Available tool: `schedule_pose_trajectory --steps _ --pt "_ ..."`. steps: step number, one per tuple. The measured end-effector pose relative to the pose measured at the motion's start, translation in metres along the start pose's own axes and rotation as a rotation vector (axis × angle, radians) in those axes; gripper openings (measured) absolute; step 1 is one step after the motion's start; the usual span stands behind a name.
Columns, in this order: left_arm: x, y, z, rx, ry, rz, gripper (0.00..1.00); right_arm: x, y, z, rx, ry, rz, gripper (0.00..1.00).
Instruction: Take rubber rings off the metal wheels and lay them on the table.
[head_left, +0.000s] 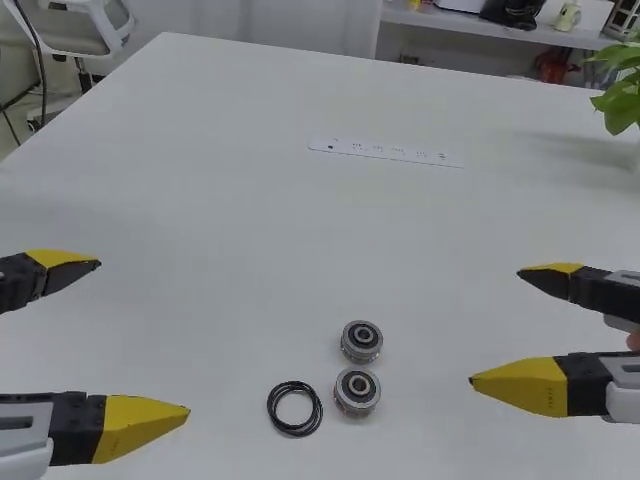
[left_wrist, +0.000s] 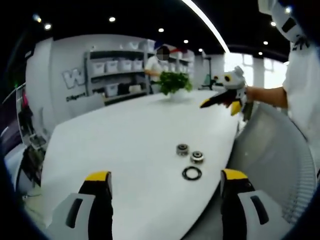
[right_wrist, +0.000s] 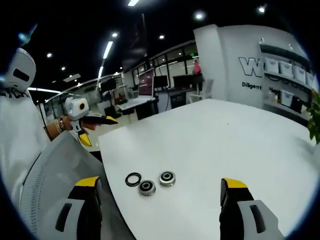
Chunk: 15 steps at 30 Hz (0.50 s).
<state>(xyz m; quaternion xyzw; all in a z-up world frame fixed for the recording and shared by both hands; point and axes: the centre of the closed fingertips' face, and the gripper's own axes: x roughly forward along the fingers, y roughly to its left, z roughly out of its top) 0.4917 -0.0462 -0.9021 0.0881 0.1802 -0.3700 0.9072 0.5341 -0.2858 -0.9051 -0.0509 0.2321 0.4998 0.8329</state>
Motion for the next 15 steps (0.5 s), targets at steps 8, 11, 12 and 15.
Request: schedule_pose_trajectory --steps 8,11,12,15 --pt "0.001 0.001 -0.007 -0.038 0.002 0.022 1.00 -0.015 -0.007 -0.029 0.082 0.005 -0.056 0.99" --pt "0.002 0.001 -0.015 -0.047 0.029 0.022 1.00 -0.016 -0.007 -0.041 0.096 0.026 -0.067 0.99" --pt "0.002 0.001 -0.017 -0.050 0.034 0.024 1.00 -0.016 -0.007 -0.044 0.104 0.027 -0.070 0.99" --pt "0.003 0.000 -0.022 -0.067 0.047 0.027 1.00 -0.016 -0.006 -0.052 0.126 0.031 -0.074 0.99"
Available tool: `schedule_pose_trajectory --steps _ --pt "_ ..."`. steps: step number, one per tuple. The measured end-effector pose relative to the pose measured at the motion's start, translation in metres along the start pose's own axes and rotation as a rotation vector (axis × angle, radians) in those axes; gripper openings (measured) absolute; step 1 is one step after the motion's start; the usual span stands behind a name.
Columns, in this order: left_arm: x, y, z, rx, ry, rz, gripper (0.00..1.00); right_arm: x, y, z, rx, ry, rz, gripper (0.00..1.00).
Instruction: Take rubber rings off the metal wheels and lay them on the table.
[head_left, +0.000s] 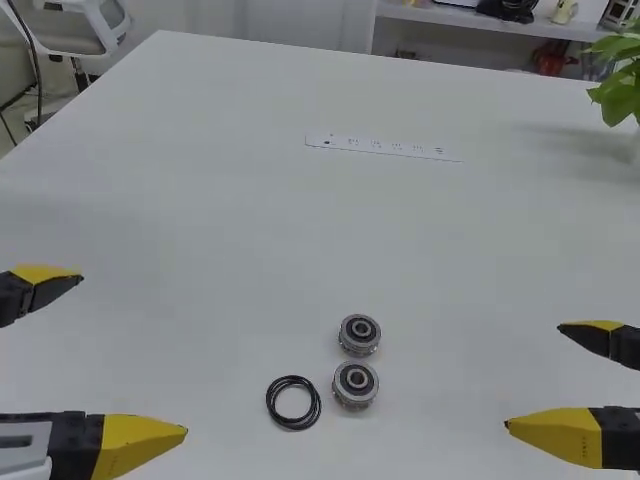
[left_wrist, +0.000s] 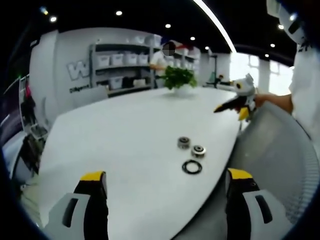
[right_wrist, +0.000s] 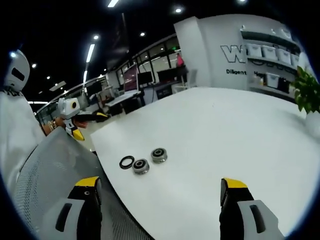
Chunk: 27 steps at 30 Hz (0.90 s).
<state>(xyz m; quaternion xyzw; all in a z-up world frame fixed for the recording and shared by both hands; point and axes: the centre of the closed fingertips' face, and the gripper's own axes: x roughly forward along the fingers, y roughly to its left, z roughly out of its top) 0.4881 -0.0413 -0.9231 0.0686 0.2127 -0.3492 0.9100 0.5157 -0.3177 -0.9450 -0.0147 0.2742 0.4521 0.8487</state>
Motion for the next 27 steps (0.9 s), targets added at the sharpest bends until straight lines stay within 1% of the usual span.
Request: schedule_pose_trajectory --steps 1,3,6,8,11,14,17,20,24,26,27 --pt "0.000 0.000 -0.001 -0.003 0.003 0.001 1.00 0.000 0.000 -0.004 0.007 0.008 -0.001 0.99" --pt "0.001 0.000 -0.006 -0.010 0.017 0.002 1.00 0.000 0.001 -0.011 0.015 0.022 -0.004 0.99" --pt "0.002 -0.001 -0.011 -0.010 0.036 0.005 1.00 0.000 -0.001 -0.018 0.030 0.031 -0.015 0.99" --pt "0.002 0.000 -0.013 -0.017 0.041 0.009 1.00 -0.001 -0.001 -0.022 0.044 0.038 -0.014 0.99" --pt "0.003 -0.001 -0.015 -0.038 0.043 0.008 1.00 -0.001 -0.001 -0.023 0.054 0.042 -0.013 0.99" --pt "0.005 -0.001 -0.016 -0.042 0.046 0.009 1.00 -0.001 0.000 -0.025 0.051 0.051 -0.019 0.99" --pt "0.007 -0.002 -0.017 -0.049 0.047 0.004 1.00 0.001 0.002 -0.026 0.054 0.054 -0.009 0.99" --pt "0.009 -0.004 -0.019 -0.050 0.053 -0.001 1.00 0.002 0.003 -0.035 0.034 0.105 -0.008 0.99" --pt "0.011 -0.006 -0.019 -0.056 0.048 -0.002 1.00 0.002 0.005 -0.040 0.022 0.133 -0.002 0.99" --pt "0.012 -0.007 -0.020 -0.060 0.049 -0.004 1.00 0.001 0.003 -0.040 0.012 0.140 -0.014 0.99" --pt "0.012 -0.008 -0.020 -0.062 0.050 -0.006 1.00 0.000 0.001 -0.039 0.007 0.135 -0.023 0.99"
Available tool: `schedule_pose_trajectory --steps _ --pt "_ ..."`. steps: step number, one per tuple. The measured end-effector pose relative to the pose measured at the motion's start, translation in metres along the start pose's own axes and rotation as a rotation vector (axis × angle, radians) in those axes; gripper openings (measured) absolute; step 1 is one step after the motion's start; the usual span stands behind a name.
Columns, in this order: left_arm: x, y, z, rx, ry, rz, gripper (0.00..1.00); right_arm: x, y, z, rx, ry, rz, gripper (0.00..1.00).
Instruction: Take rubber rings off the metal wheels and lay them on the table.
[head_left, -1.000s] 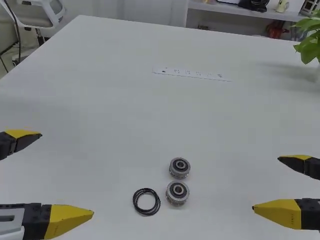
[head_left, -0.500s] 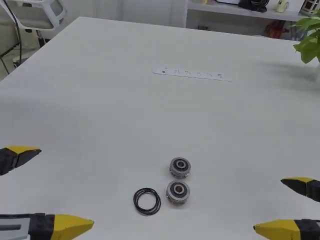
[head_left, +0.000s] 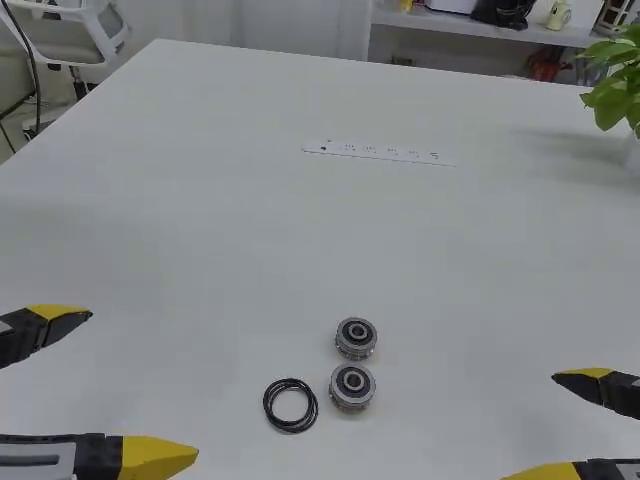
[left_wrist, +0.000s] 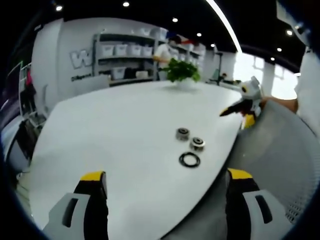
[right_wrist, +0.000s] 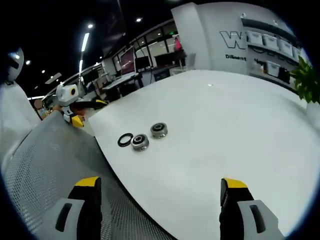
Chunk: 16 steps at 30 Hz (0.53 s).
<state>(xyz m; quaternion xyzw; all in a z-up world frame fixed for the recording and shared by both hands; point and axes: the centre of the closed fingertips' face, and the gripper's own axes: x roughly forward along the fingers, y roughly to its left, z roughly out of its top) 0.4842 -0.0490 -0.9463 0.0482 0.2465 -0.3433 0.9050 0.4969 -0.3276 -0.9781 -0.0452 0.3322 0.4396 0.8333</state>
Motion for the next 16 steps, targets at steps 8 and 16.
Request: schedule_pose_trajectory --steps 8,16 --pt "-0.0019 -0.0005 -0.0020 0.005 0.009 0.004 0.96 -0.0023 -0.0032 -0.0008 0.026 -0.012 -0.017 0.93" --pt "-0.0039 -0.0016 -0.0048 -0.001 0.019 0.012 0.91 -0.0027 -0.0026 -0.0012 0.038 -0.015 -0.022 0.91"
